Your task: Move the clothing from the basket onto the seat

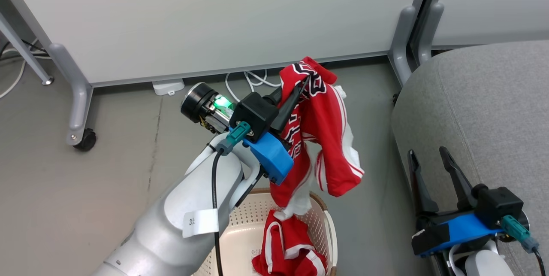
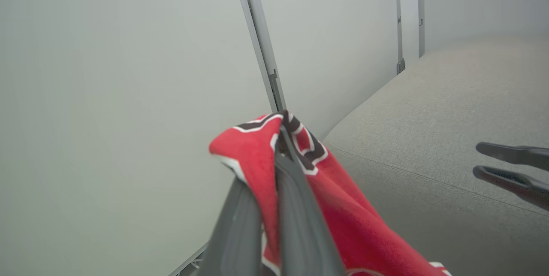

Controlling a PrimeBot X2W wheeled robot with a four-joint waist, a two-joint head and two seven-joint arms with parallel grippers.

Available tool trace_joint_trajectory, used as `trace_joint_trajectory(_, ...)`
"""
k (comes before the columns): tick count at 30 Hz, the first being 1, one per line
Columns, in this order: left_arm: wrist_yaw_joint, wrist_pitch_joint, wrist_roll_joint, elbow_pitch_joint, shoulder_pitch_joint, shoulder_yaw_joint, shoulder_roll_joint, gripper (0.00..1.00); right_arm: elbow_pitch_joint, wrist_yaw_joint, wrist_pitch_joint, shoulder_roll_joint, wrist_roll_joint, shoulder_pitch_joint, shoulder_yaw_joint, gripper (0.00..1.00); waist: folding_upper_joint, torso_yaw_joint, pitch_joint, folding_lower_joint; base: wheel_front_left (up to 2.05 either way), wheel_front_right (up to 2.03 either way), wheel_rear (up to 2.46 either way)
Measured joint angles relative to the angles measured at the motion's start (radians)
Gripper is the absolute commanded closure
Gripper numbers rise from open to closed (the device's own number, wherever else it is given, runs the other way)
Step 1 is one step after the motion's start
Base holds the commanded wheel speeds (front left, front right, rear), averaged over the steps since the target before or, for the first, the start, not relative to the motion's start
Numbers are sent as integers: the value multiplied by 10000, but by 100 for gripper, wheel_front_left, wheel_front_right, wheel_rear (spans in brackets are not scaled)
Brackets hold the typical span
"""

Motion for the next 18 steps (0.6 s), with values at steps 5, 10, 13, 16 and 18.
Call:
trace_joint_trajectory(5, -29, 2, 10, -61, -1, -8, -54, 100, 25, 0, 2, 19, 0, 176, -54, 0, 0, 40, -289, 1, 0, 0, 0)
trace_joint_trajectory(10, -82, 2, 19, -17, -1, -35, -65, 100, 36, 0, 2, 35, 0, 287, -63, 0, 0, 55, -437, 1, 0, 0, 0)
trace_joint_trajectory(13, -109, 0, 17, 4, 4, -46, -71, 100, 2, 0, 0, 40, 6, 288, -15, 0, 0, 68, -476, 1, 0, 0, 0)
trace_joint_trajectory(16, -109, 0, 17, 40, 9, -56, -75, 100, -46, 0, 2, 46, 23, 276, 159, 0, 0, 79, -478, 1, 0, 0, 0)
trace_joint_trajectory(18, -111, 2, 17, 54, 9, -56, -75, 100, -109, 0, 2, 46, 63, 223, 326, 0, 0, 89, -459, 1, 0, 0, 0)
